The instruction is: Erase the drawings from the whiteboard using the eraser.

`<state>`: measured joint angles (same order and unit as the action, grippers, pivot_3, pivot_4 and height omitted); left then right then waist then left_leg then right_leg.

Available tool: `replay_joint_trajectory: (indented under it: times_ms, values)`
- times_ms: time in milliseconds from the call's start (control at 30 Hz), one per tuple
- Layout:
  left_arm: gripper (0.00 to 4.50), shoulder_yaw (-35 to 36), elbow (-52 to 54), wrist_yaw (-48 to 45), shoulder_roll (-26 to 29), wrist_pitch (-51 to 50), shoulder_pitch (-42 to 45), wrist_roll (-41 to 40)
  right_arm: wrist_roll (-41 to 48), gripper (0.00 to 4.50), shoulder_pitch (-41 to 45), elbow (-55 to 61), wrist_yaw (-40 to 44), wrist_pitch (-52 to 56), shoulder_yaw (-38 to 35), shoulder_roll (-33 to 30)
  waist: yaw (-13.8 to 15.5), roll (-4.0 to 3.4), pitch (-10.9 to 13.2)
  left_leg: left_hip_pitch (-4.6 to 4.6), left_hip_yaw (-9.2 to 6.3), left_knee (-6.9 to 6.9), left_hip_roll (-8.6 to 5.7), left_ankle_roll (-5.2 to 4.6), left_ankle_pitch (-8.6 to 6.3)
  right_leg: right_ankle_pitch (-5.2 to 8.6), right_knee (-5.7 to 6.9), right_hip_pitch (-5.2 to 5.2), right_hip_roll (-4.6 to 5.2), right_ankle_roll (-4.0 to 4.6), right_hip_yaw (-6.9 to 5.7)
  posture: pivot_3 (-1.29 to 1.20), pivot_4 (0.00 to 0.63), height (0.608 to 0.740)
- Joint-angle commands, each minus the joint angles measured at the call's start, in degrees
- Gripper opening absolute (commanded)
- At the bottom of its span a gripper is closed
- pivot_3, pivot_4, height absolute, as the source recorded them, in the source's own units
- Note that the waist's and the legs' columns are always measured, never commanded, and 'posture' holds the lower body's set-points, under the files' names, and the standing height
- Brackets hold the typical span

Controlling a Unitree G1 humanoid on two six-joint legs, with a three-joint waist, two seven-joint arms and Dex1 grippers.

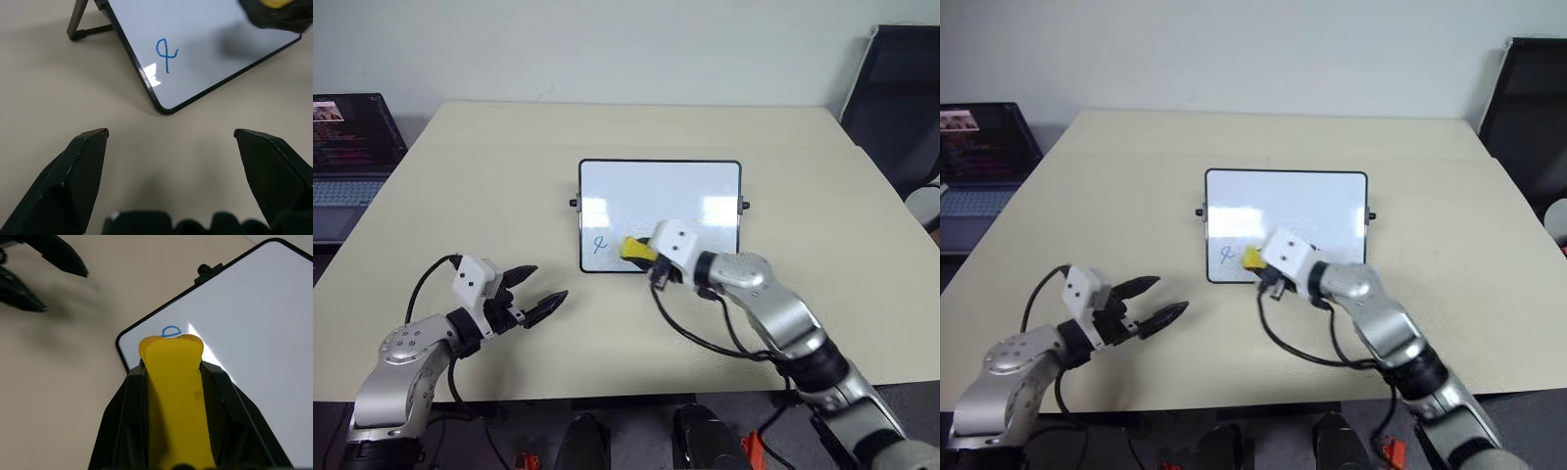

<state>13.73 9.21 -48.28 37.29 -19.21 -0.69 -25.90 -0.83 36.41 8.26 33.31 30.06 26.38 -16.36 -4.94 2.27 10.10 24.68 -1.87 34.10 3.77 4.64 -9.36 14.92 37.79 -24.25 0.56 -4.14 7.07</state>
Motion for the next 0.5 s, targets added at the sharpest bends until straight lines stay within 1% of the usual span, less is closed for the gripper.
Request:
replay_joint_trajectory:
  times_ms: [33,167,300,433,500]
  values:
    - [4.5,-0.2,0.7,-0.7,0.8,0.9,1.7,0.1,-4.8,1.11,6.0,-7.9,-3.0,-4.9,1.5,3.3,0.0,0.0,0.0,0.0,0.0,0.0,0.0,0.0,0.0,-0.01,0.01,-0.01,0.0,-0.01,0.0,0.0,0.15,0.74]
    - [4.5,-0.7,0.6,-1.1,0.8,0.7,2.3,0.2,-8.9,1.11,10.3,-16.0,-5.7,-9.0,2.2,6.2,0.2,0.0,0.0,0.02,0.0,-0.01,0.0,0.0,0.0,-0.03,0.0,0.01,0.0,-0.04,0.0,0.0,0.15,0.74]
    - [4.5,-1.0,1.2,-1.0,0.5,0.5,2.4,0.3,-12.5,1.11,12.0,-20.7,-6.0,-12.1,3.7,7.2,0.2,0.0,0.0,0.03,-0.01,-0.04,0.0,0.0,0.0,-0.05,0.01,0.0,0.0,-0.07,-0.02,0.0,0.15,0.74]
    - [4.5,-1.1,2.1,-0.8,0.3,0.0,2.2,0.2,-15.0,1.11,12.1,-23.0,-3.5,-12.8,5.8,7.3,0.1,0.0,0.0,0.02,-0.01,-0.04,0.01,0.0,0.0,-0.04,0.07,-0.01,-0.02,-0.07,-0.01,0.0,0.15,0.74]
    - [4.5,-1.1,2.9,-0.5,0.4,-0.6,2.2,-0.1,-16.7,1.11,11.8,-23.1,0.5,-12.8,9.0,6.6,0.1,0.0,0.0,0.01,-0.02,-0.04,0.02,0.0,0.0,-0.04,0.11,-0.01,-0.03,-0.07,0.0,0.0,0.15,0.74]
